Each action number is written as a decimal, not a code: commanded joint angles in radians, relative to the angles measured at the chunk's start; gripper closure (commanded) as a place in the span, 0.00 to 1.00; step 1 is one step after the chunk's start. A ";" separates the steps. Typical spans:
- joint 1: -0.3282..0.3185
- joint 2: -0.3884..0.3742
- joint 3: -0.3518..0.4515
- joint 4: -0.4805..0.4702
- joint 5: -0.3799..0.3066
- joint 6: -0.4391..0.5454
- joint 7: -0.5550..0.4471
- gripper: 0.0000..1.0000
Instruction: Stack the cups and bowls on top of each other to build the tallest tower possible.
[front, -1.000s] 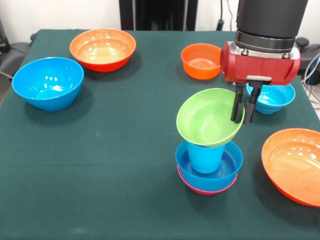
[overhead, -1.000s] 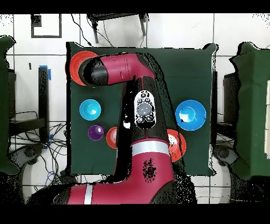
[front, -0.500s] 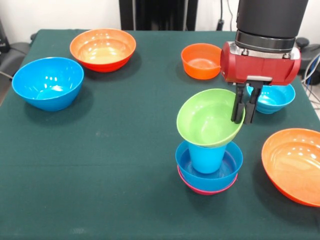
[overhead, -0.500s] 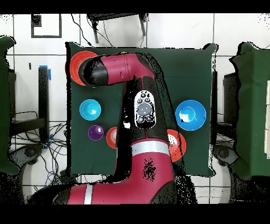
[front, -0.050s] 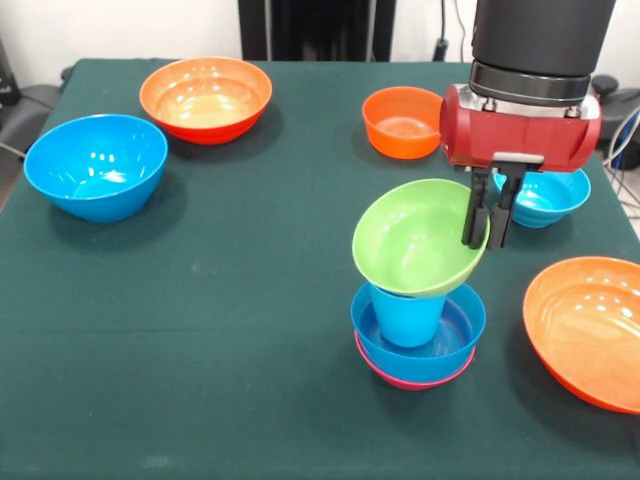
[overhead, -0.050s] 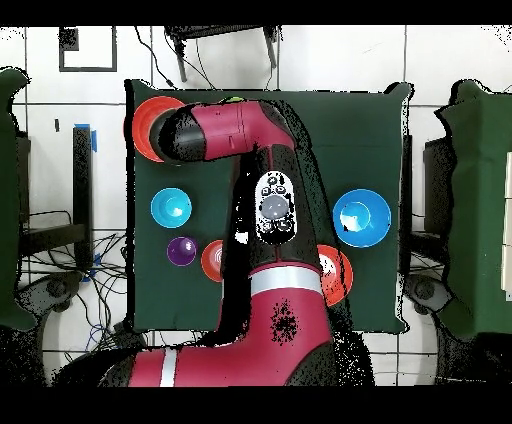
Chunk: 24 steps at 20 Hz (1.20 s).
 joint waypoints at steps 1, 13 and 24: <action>-0.010 -0.001 0.047 0.069 -0.001 -0.052 0.051 1.00; -0.108 -0.062 0.103 0.236 -0.024 -0.154 -0.034 1.00; -0.173 -0.106 0.147 0.323 -0.045 -0.175 -0.064 1.00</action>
